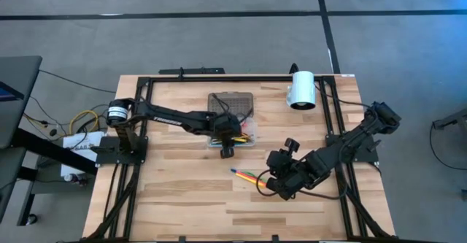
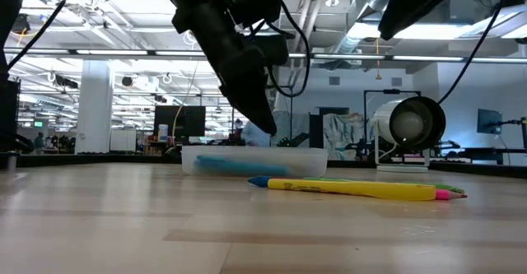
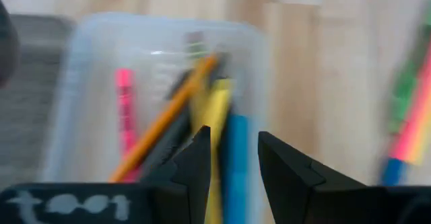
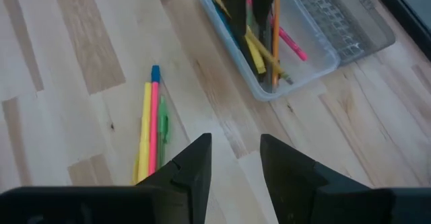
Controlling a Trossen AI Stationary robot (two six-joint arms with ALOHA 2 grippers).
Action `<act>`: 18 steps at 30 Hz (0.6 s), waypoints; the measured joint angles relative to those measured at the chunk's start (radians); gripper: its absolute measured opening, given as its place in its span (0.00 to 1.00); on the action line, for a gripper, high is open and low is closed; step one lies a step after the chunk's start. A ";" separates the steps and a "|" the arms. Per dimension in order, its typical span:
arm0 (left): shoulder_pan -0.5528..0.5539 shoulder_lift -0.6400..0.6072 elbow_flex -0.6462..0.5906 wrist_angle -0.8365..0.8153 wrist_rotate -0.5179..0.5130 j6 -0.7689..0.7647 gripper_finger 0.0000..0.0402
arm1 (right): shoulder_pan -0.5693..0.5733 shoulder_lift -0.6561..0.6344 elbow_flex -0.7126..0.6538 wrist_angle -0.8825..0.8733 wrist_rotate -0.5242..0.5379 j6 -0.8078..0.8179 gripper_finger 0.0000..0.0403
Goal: Pick & place school supplies into a supply box
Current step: Put the green pen into the supply box
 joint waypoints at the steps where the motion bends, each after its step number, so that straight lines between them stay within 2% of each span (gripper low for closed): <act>1: -0.005 -0.002 0.001 -0.001 0.028 0.011 0.28 | 0.000 0.002 0.000 0.007 -0.001 -0.004 0.30; 6: -0.046 -0.041 0.001 -0.034 0.091 0.074 0.28 | 0.000 0.002 0.000 0.058 -0.002 -0.013 0.30; 14: -0.101 -0.158 0.001 -0.142 0.041 0.109 0.28 | -0.001 0.002 -0.003 0.133 -0.002 -0.036 0.30; 18: -0.119 -0.213 0.001 -0.246 0.038 0.089 0.28 | 0.000 0.002 -0.073 0.280 -0.018 -0.053 0.30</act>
